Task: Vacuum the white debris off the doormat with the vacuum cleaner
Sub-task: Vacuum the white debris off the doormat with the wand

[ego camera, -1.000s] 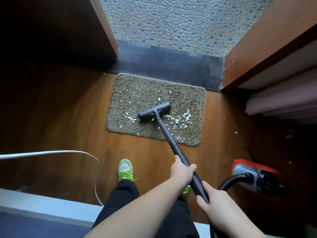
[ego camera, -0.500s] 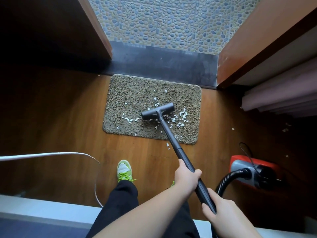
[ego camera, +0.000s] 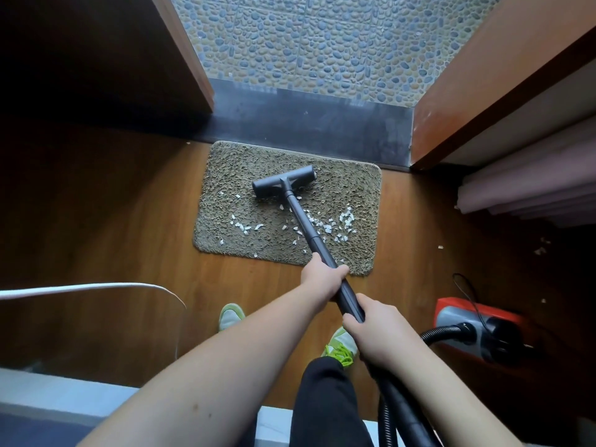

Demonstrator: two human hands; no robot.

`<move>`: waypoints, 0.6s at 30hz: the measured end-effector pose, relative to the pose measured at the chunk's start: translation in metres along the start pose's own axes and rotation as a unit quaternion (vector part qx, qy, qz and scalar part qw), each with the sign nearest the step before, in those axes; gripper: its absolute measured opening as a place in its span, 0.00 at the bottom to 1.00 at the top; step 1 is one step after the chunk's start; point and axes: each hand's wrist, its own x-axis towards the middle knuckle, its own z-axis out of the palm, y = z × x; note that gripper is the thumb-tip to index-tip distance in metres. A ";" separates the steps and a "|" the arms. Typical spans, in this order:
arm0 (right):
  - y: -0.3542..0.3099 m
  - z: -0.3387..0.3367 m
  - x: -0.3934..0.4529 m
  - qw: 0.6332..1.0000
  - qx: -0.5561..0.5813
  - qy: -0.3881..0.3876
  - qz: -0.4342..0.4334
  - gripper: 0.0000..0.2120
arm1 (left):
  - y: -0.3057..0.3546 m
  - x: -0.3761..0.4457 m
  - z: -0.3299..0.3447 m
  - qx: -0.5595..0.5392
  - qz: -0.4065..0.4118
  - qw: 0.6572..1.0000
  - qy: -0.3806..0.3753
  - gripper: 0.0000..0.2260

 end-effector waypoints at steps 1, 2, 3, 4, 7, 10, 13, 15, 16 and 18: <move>-0.003 -0.001 0.003 1.000 0.002 -0.002 0.002 0.07 | 0.002 0.003 -0.001 0.001 -0.003 1.000 -0.001 0.16; -0.005 -0.002 0.004 1.000 0.003 -0.005 0.004 0.07 | 0.004 0.003 -0.003 0.000 -0.004 1.000 -0.003 0.16; -0.006 -0.002 0.005 1.000 0.003 -0.007 0.005 0.07 | 0.005 0.003 -0.003 0.001 -0.005 1.000 -0.005 0.16; -0.006 -0.003 0.005 1.000 0.005 -0.008 0.006 0.07 | 0.004 0.003 -0.003 0.003 -0.005 1.000 -0.007 0.16; -0.002 -0.003 -0.001 1.000 0.010 -0.011 0.007 0.07 | 0.000 -0.001 0.000 0.000 -0.010 1.000 -0.012 0.16; 0.006 -0.002 -0.010 1.000 -0.001 -0.013 0.010 0.07 | -0.006 -0.007 0.007 -0.003 -0.017 1.000 -0.024 0.18; 0.013 -0.002 -0.019 1.000 -0.005 -0.013 0.012 0.07 | -0.013 -0.013 0.016 0.001 -0.020 0.999 -0.035 0.21; 0.018 -0.001 -0.026 1.000 -0.015 -0.013 0.010 0.07 | -0.019 -0.017 0.022 -0.006 -0.020 0.999 -0.040 0.22; 0.020 0.000 -0.030 1.000 -0.019 -0.013 0.009 0.06 | -0.021 -0.020 0.024 -0.008 -0.020 0.999 -0.042 0.23; 0.026 0.003 -0.038 1.000 -0.018 -0.015 0.011 0.05 | -0.025 -0.028 0.028 -0.011 -0.023 0.999 -0.046 0.27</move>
